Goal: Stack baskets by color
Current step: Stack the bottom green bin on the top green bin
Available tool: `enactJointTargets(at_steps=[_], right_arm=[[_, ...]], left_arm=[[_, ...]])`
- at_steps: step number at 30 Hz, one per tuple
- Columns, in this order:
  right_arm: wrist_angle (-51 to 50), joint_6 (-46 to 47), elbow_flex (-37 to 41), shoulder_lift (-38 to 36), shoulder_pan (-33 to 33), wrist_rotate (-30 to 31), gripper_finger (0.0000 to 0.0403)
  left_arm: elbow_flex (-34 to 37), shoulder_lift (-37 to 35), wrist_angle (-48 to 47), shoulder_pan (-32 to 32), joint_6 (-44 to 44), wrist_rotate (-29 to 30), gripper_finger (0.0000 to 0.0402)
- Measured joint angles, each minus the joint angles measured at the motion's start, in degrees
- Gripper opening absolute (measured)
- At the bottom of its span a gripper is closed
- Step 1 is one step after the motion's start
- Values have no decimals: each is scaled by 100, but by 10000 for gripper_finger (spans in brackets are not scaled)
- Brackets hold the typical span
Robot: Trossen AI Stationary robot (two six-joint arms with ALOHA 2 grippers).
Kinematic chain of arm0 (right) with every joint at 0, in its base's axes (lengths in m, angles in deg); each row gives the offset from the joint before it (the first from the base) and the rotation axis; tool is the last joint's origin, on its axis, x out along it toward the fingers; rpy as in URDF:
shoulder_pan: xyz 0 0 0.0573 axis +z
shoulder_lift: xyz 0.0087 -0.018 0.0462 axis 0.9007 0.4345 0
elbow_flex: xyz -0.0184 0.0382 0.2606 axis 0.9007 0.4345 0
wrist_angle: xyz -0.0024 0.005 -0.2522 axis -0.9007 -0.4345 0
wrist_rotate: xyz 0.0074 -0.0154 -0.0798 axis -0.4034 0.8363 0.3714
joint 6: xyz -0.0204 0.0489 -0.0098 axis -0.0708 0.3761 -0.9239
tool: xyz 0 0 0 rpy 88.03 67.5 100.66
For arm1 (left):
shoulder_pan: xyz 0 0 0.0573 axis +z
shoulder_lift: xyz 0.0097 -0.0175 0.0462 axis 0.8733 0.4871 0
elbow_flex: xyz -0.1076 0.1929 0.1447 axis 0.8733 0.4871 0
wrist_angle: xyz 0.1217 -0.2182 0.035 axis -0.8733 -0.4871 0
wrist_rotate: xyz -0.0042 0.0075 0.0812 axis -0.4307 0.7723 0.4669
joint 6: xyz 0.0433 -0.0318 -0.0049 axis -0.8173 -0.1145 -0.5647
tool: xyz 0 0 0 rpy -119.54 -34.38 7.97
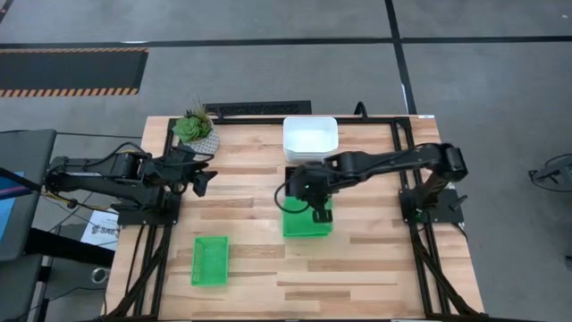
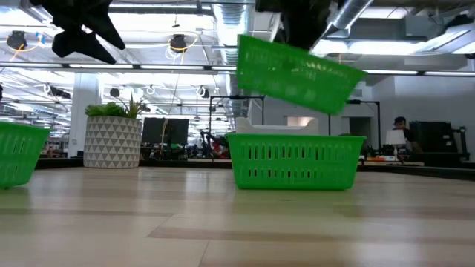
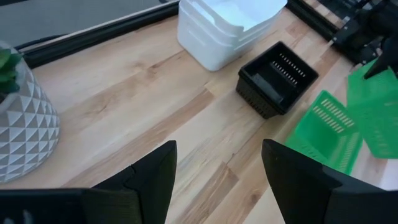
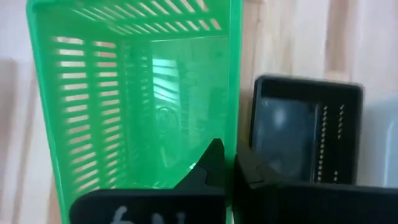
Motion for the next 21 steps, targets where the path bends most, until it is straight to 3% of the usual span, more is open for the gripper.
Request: enactJointTargets(at_steps=[12,21], right_arm=[[34,-387,7,835,9,-173,11],[29,-538,7,869,-39,-217,14]], left_arm=[[0,-4,-32,0,-46,4,224],[0,-4,-30,0,-48,4,224]])
